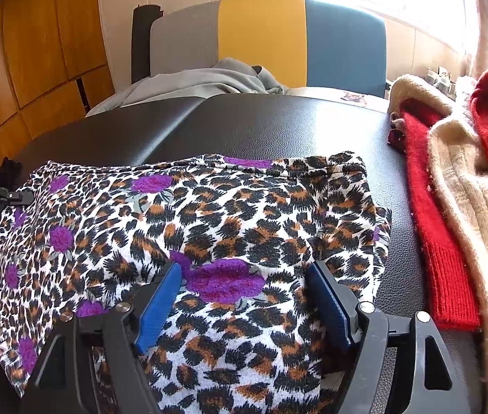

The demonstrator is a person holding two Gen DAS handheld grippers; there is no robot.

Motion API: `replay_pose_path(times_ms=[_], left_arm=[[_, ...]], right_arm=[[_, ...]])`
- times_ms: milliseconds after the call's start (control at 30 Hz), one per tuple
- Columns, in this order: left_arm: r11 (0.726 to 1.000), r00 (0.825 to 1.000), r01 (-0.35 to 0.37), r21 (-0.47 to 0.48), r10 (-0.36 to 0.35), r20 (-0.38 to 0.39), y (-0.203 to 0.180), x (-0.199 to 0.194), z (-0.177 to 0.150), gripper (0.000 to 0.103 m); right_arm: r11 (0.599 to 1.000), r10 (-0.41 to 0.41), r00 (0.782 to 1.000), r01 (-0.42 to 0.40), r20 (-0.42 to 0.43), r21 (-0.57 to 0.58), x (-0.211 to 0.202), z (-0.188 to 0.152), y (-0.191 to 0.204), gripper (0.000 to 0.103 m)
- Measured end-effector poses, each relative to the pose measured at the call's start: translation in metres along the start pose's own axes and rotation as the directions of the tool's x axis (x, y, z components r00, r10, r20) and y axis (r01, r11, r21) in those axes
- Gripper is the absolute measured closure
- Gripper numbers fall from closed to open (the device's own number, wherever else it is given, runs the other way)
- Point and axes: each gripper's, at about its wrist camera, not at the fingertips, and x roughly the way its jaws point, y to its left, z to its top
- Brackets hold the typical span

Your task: Fold clothes

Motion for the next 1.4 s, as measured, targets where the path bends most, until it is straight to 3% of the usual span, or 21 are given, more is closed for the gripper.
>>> replay_pose_path(times_ms=[67, 133, 300, 367, 433, 567, 633, 800, 1033, 1100, 1167, 1233, 1300, 1367, 1400], left_arm=[[1.0, 0.999, 0.008, -0.03, -0.007, 0.039, 0.002, -0.014, 0.002, 0.094], [0.998, 0.997, 0.019, -0.056, -0.015, 0.078, 0.005, -0.03, 0.005, 0.094], [0.999, 0.992, -0.029, -0.035, 0.033, 0.122, -0.012, -0.063, 0.015, 0.094], [0.998, 0.988, -0.066, -0.005, 0.066, 0.136, -0.028, -0.071, 0.019, 0.094], [0.994, 0.984, -0.103, 0.025, 0.098, 0.151, -0.044, -0.08, 0.023, 0.093], [0.983, 0.975, -0.152, 0.102, 0.133, 0.176, -0.087, -0.09, 0.025, 0.093], [0.981, 0.982, -0.13, 0.141, 0.108, 0.156, -0.114, -0.077, 0.021, 0.093], [0.976, 0.996, -0.068, 0.206, 0.053, 0.075, -0.17, -0.033, 0.007, 0.096], [0.958, 0.999, 0.028, 0.286, -0.016, -0.045, -0.25, 0.028, -0.011, 0.098], [0.944, 0.996, -0.003, 0.329, 0.033, -0.084, -0.259, 0.044, -0.017, 0.098], [0.898, 0.983, -0.124, 0.421, 0.168, -0.069, -0.256, 0.052, -0.028, 0.09], [0.812, 0.947, -0.266, 0.52, 0.32, -0.014, -0.249, 0.056, -0.039, 0.079], [0.693, 0.888, -0.395, 0.603, 0.457, 0.056, -0.242, 0.06, -0.051, 0.078], [0.547, 0.807, -0.506, 0.667, 0.574, 0.141, -0.235, 0.063, -0.063, 0.069], [0.46, 0.758, -0.56, 0.689, 0.621, 0.201, -0.232, 0.067, -0.069, 0.068]], right_arm=[[0.999, 0.044, 0.998, -0.044, -0.053, -0.008, -0.001, 0.007, -0.003, 0.025], [0.989, 0.149, 0.985, -0.148, -0.088, 0.02, -0.007, 0.015, -0.008, 0.025], [0.948, 0.262, 0.944, -0.291, -0.201, -0.13, -0.014, 0.018, 0.012, 0.024], [0.933, 0.267, 0.936, -0.31, -0.229, -0.18, -0.009, 0.013, 0.021, 0.024], [0.919, 0.265, 0.931, -0.322, -0.251, -0.225, -0.003, 0.006, 0.029, 0.011], [0.918, 0.244, 0.942, -0.3, -0.229, -0.258, 0.003, -0.001, 0.04, 0.0], [0.922, 0.228, 0.951, -0.28, -0.209, -0.269, 0.005, -0.003, 0.043, 0.0], [0.925, 0.284, 0.946, -0.313, -0.156, -0.213, 0.002, -0.006, 0.034, 0.0], [0.921, 0.32, 0.942, -0.335, -0.103, -0.201, -0.002, -0.013, 0.029, 0.0], [0.919, 0.335, 0.938, -0.345, -0.088, -0.191, -0.004, -0.014, 0.026, 0.0], [0.918, 0.346, 0.935, -0.355, -0.077, -0.18, -0.005, -0.016, 0.025, 0.0], [0.916, 0.353, 0.933, -0.36, -0.07, -0.177, -0.004, -0.016, 0.024, 0.0], [0.915, 0.357, 0.932, -0.363, -0.064, -0.177, -0.004, -0.016, 0.023, 0.0], [0.915, 0.356, 0.933, -0.361, -0.059, -0.18, -0.004, -0.016, 0.024, 0.0], [0.916, 0.354, 0.934, -0.358, -0.057, -0.182, -0.004, -0.015, 0.024, 0.0]])
